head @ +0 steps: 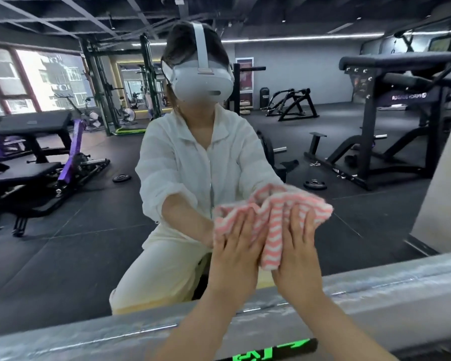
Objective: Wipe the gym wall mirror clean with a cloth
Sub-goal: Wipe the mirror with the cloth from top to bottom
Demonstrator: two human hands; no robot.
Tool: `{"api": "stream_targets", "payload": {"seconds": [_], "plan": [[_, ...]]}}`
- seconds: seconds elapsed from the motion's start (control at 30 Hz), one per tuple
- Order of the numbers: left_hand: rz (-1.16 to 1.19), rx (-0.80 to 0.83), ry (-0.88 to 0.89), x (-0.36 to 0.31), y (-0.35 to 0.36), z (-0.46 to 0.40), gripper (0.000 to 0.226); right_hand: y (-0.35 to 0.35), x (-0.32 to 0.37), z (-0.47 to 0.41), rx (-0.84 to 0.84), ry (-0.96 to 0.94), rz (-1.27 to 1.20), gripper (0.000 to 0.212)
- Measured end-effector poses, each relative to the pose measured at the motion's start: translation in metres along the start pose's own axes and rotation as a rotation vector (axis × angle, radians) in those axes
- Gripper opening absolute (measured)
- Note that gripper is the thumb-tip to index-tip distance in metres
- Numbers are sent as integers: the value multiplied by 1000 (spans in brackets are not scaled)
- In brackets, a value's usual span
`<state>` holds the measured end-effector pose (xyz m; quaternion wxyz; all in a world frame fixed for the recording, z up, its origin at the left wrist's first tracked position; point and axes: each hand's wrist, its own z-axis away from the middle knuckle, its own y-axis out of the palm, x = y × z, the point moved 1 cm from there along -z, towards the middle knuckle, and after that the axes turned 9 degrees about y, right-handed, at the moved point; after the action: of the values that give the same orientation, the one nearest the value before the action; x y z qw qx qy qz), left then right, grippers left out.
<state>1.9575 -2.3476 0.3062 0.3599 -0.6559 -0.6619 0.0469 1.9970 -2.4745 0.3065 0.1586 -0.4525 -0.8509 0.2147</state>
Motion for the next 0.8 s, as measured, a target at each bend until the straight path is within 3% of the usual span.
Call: {"api": "stream_targets", "payload": {"seconds": [0.1, 0.2, 0.3, 0.47, 0.67, 0.8], "plan": [[15, 77, 51, -7, 9, 50, 77, -2, 21, 32, -6, -25, -58, 86], [29, 30, -34, 2, 4, 57, 71, -1, 29, 33, 107, 65, -132, 79], [-40, -92, -136, 31, -18, 1, 72, -12, 35, -15, 119, 111, -179, 64], [-63, -196, -199, 65, -51, -96, 73, -39, 24, -96, -88, 199, -161, 70], [-87, -174, 18, 21, -10, -53, 62, -5, -1, -17, 11, 201, -231, 65], [-108, 81, 283, -19, 34, 38, 89, 21, -3, 88, 166, 162, -208, 74]]}}
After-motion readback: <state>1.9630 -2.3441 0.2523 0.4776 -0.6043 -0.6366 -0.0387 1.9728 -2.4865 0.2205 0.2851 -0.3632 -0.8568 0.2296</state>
